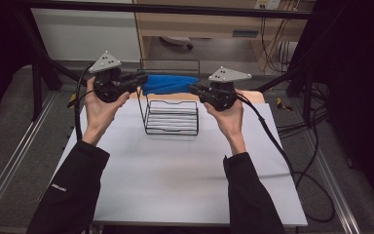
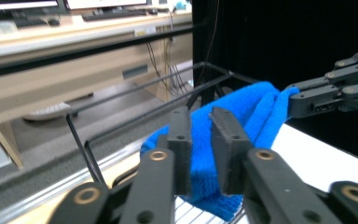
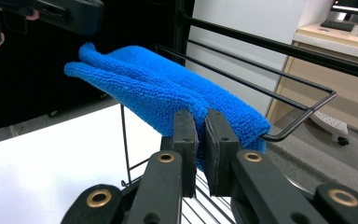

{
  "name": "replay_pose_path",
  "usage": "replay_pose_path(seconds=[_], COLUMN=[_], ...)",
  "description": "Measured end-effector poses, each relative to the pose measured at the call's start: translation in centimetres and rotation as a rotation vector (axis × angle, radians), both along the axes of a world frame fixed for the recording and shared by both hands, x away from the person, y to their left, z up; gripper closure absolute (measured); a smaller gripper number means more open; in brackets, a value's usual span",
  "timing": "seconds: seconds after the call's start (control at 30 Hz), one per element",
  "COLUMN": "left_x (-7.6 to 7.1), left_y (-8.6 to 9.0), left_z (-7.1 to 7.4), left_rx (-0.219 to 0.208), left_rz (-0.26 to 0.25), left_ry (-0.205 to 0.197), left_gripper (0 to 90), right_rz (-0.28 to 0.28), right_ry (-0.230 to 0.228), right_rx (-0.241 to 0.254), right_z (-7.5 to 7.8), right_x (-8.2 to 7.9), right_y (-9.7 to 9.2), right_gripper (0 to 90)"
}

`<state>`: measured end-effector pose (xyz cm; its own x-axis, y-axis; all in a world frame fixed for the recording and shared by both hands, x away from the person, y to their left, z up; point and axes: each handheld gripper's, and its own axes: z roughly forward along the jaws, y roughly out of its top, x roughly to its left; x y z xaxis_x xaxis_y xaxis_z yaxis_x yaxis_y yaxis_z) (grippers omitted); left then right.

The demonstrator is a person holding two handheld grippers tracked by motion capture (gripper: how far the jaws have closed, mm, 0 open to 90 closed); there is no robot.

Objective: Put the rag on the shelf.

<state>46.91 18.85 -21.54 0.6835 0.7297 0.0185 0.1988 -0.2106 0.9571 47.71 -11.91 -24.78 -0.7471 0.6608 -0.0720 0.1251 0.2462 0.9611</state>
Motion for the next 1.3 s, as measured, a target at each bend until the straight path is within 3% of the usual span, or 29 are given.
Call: replay_pose_path(seconds=[0.23, 0.43, 0.63, 0.73, 0.8, 0.9, 1.0, 1.13, 1.3], left_x=[0.6, 0.9, 1.1, 1.2, 1.3, 1.3, 1.4, 1.5, 1.7], left_y=[-0.7, -1.0, -1.5, -1.7, -1.8, -1.8, -1.8, -1.8, -1.9], left_z=[-1.8, -2.9, -3.7, -4.0, -4.3, -4.6, -5.0, -5.4, -5.6], left_rx=[0.063, 0.100, 0.125, 0.131, 0.139, 0.136, 0.127, 0.125, 0.120], left_rz=[-0.032, -0.030, -0.029, -0.028, -0.026, -0.023, -0.020, -0.020, -0.022], left_ry=[0.087, 0.104, 0.108, 0.107, 0.106, 0.106, 0.108, 0.104, 0.099], left_gripper=[89.5, 89.8, 89.9, 89.9, 89.9, 89.9, 89.9, 89.9, 89.9], right_rz=[0.009, 0.020, 0.039, 0.041, 0.040, 0.044, 0.026, -0.009, -0.023], right_ry=[0.003, 0.014, 0.020, 0.020, 0.025, 0.062, 0.100, 0.131, 0.129], right_rx=[-0.013, -0.016, 0.034, 0.053, 0.054, 0.024, -0.016, -0.048, -0.039], right_z=[-0.1, -0.2, 0.1, 0.2, 0.1, -0.2, -1.1, -2.3, -2.8], right_x=[0.0, 0.0, -0.2, -0.3, -0.3, -0.3, -0.1, 0.4, 0.6], right_y=[0.0, 0.2, 0.1, 0.1, 0.2, 0.4, 0.5, 0.2, -0.1], right_gripper=[81.8, 73.9, 60.4, 59.2, 61.9, 77.9, 87.0, 89.8, 89.4])
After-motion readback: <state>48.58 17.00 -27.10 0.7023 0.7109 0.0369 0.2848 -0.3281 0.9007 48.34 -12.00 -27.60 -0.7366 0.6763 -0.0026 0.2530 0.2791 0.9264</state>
